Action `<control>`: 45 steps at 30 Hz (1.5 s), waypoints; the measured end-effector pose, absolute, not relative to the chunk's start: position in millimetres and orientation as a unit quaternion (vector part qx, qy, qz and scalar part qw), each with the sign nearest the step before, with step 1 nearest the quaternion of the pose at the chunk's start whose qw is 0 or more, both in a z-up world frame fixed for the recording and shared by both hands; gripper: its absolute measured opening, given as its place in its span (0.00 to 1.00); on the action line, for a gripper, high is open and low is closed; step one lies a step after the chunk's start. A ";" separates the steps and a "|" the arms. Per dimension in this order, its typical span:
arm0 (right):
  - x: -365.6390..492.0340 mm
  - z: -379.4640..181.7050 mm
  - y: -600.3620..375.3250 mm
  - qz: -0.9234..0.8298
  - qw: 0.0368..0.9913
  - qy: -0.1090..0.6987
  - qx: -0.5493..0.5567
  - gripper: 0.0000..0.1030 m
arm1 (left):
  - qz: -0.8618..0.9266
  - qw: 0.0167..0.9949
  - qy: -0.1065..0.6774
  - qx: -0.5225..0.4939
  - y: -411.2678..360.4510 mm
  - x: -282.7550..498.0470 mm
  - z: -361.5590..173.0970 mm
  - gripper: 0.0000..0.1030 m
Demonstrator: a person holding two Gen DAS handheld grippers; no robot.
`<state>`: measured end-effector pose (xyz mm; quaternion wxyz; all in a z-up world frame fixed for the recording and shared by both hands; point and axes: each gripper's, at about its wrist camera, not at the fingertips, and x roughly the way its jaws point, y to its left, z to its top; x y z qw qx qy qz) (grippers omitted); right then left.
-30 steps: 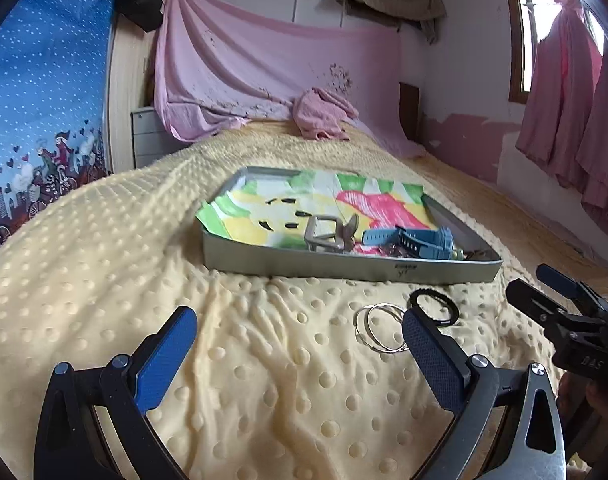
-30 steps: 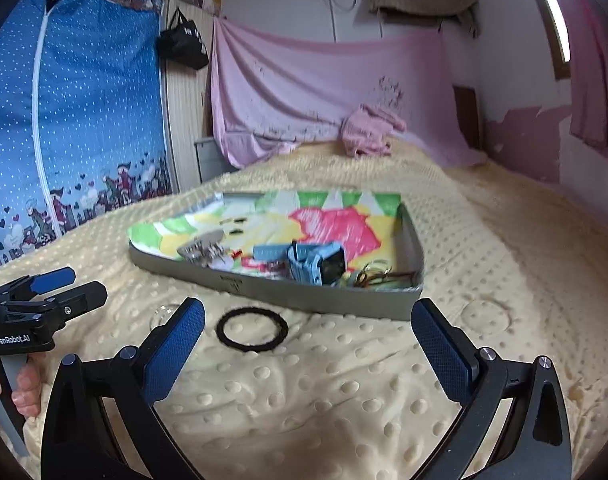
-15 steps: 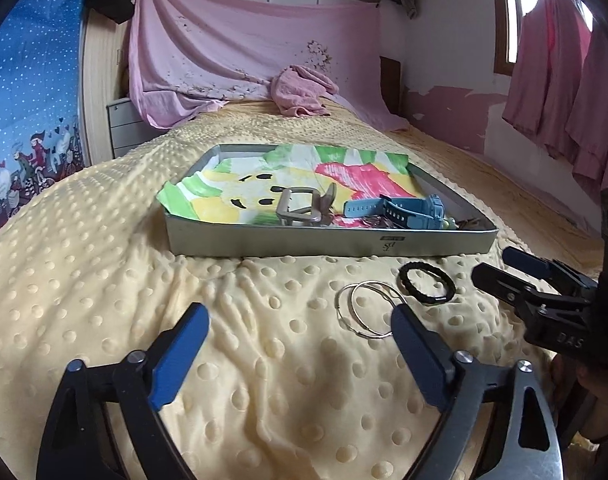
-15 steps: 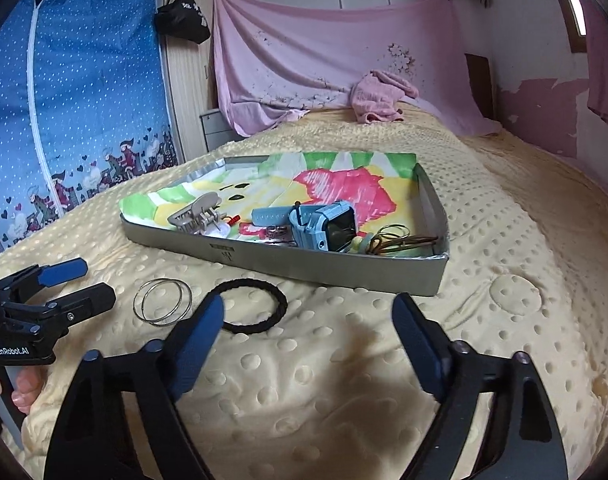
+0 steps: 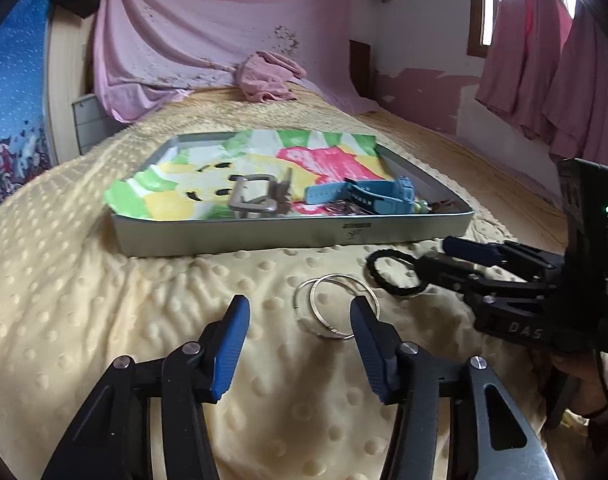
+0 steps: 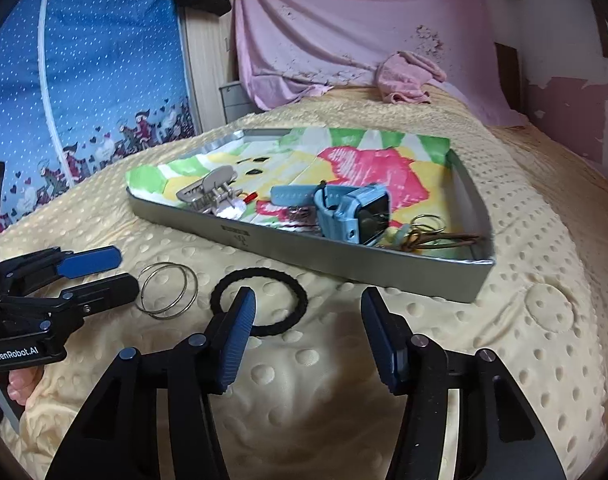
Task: Organize jewelry
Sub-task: 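Grasp the silver hoop with the left tool while the right tool grasps the black hair tie, then carry the hoop and hair tie over the tray and open both tools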
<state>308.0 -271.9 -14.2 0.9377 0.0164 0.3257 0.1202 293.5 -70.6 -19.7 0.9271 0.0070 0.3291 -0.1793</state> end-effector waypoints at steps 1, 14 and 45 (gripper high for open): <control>309.9 -15.5 -271.5 0.122 0.936 0.330 0.017 0.44 | -0.182 0.925 0.334 0.002 -70.6 296.5 -20.1 0.44; 339.1 -27.9 -262.3 0.148 0.912 0.382 0.017 0.37 | -0.210 0.906 0.364 -0.050 -62.3 310.3 -34.3 0.16; 302.0 9.8 -251.4 0.164 0.950 0.261 0.040 0.05 | -0.204 0.937 0.262 -0.106 -37.4 296.9 8.8 0.03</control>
